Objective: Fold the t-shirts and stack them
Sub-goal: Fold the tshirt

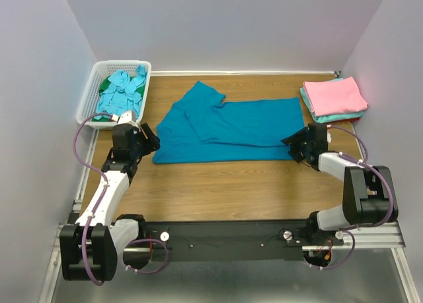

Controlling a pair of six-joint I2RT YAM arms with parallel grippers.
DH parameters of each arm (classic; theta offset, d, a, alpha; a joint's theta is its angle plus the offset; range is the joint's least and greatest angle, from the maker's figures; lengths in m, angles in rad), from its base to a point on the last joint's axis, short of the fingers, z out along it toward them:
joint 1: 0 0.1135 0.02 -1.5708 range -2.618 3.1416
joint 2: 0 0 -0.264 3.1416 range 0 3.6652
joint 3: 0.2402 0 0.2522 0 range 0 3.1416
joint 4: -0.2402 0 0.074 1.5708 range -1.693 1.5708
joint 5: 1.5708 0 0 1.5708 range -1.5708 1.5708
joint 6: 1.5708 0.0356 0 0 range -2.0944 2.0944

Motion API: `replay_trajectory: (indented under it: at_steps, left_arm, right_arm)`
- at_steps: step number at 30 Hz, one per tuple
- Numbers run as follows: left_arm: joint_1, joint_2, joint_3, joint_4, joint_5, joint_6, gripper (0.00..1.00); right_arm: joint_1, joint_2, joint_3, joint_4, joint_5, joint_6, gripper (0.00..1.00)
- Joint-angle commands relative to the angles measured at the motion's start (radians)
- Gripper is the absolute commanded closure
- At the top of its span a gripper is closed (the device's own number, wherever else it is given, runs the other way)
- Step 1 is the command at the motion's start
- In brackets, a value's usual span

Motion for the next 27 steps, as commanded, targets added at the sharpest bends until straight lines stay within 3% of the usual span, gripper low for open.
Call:
replay_trajectory:
  at_steps: [1,27]
  left_arm:
    - [0.005,0.004,-0.007,0.015,0.004,0.016,0.28]
    - [0.004,0.005,-0.008,0.013,0.004,0.019,0.28]
  right_arm:
    - [-0.009,-0.036,0.049,-0.072,0.076,-0.050,0.34]
    - [-0.080,0.116,0.163,-0.068,0.105,-0.075,0.35]
